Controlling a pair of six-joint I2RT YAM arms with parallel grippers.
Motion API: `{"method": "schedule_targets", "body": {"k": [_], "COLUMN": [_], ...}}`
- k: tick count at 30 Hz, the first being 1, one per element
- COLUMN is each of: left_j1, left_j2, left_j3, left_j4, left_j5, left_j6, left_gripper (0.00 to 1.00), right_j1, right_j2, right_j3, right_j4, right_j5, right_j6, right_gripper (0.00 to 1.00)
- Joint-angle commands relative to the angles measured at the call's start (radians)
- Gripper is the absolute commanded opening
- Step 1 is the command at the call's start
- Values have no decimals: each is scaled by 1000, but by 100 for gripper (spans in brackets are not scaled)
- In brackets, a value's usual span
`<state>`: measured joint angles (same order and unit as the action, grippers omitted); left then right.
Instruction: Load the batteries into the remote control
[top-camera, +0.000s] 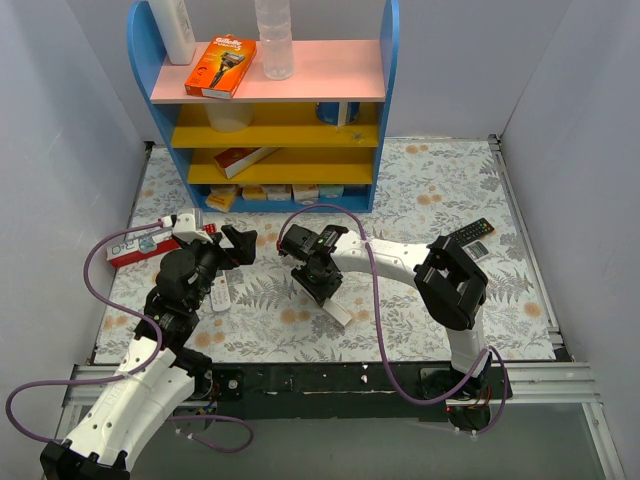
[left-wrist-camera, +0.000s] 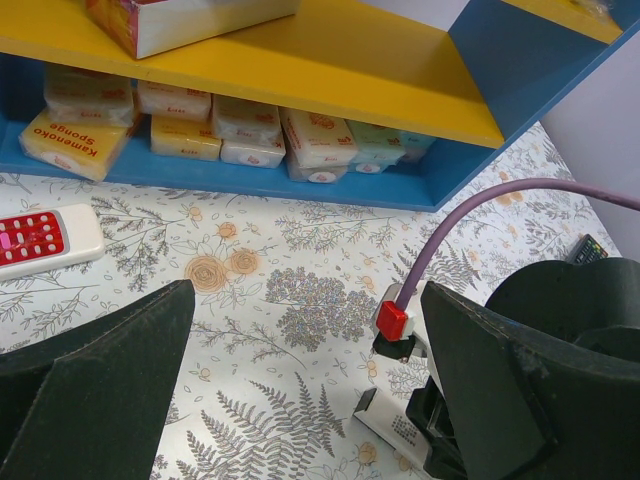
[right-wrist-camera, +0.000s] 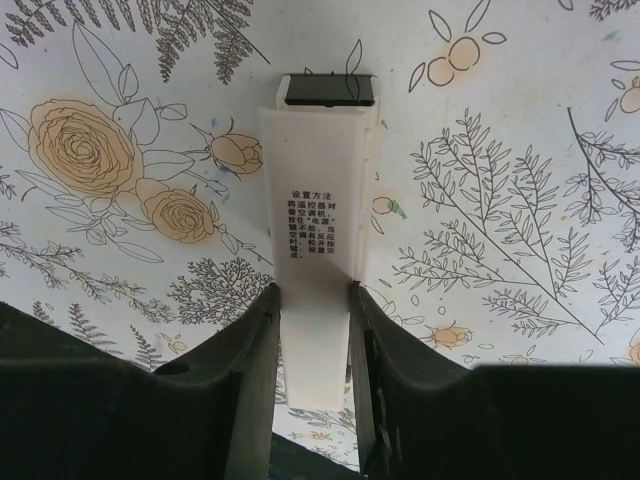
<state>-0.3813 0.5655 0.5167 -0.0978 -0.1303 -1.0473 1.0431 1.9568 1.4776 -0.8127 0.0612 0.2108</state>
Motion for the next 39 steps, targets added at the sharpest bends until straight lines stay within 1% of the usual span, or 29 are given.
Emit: {"method": "schedule_targets", "body": {"k": [1, 9, 17, 29, 32, 33, 39], "left_j1": [4, 5, 5, 5, 4, 4, 5], "left_j2": [-7, -9, -9, -10, -9, -9, -6], "left_j3": [-1, -1, -1, -3, -3, -3, -1], "left_j4": [0, -2, -3, -3, -2, -3, -3], "left_j5": [6, 4, 4, 6, 6, 9, 11], "left_j6": [7, 9, 9, 9, 7, 9, 7], "left_gripper": [98, 98, 98, 98, 98, 98, 98], "right_j1": [5, 3, 3, -9, -11, -11, -11], "right_j2": [-38, -53, -30, -44, -45, -45, -50], "right_j3": [43, 41, 20, -19, -23, -25, -28], "right_j4": [-19, -9, -5, 1, 6, 9, 10], "right_j5": [28, 17, 9, 37, 34, 32, 31], "right_j6": [7, -1, -7, -7, -8, -11, -10], "right_gripper": [36, 35, 35, 37, 38, 43, 48]}}
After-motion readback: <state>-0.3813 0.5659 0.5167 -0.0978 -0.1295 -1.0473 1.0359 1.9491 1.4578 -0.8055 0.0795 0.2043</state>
